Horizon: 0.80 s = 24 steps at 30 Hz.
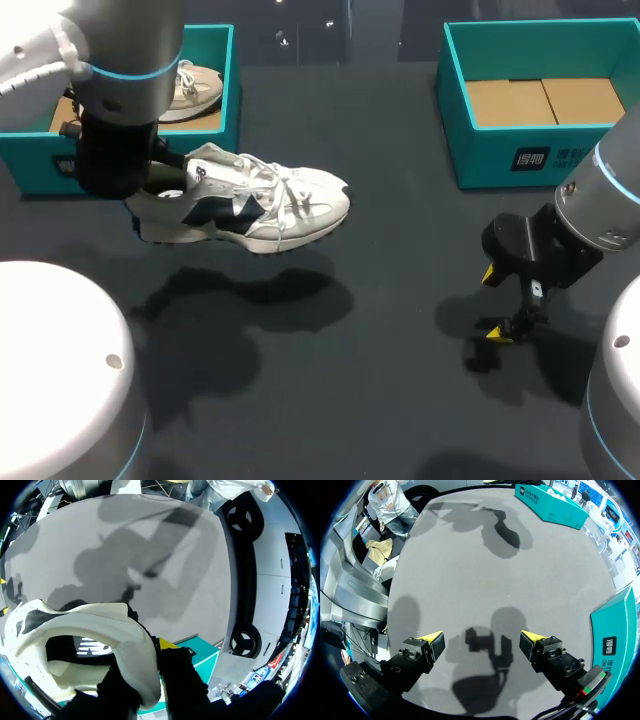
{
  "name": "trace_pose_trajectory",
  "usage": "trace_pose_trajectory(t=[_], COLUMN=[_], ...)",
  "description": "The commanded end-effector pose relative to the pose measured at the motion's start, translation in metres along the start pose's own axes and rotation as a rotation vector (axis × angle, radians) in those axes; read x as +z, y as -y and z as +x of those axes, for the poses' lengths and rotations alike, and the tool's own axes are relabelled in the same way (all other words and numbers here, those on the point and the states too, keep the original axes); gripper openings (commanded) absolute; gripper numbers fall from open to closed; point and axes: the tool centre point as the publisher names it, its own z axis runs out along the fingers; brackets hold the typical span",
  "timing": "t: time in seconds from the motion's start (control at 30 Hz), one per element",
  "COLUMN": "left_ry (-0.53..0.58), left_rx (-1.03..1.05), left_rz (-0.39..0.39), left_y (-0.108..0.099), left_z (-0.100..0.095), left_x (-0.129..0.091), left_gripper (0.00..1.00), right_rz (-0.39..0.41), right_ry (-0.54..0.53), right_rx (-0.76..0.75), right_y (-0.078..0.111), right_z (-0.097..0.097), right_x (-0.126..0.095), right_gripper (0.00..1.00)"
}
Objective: Take the shoe out of the shoebox, open the shoe tongue, remove and reinsert the insole, then place the shoe into the shoebox
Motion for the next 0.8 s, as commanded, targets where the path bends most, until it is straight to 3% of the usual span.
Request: trace_pose_trajectory(t=[0.03,0.43,0.8], left_ry=[-0.035,-0.063,-0.076], left_rx=[0.014,0.08,0.088], left_rz=[0.001,0.035,0.02], left_y=[0.011,0.042,0.046], left_z=[-0.01,-0.076,-0.124], left_x=[0.006,0.013,0.029], left_gripper=[0.0,0.0,0.0], right_rz=[-0.001,-0.001,-0.001], right_ry=[0.002,0.002,0.002], right_rx=[-0.001,-0.001,-0.001], right_y=[0.001,0.001,0.001], right_z=[0.002,0.002,0.002], right_x=[0.0,0.0,0.0], right_gripper=[1.0,1.0,1.0])
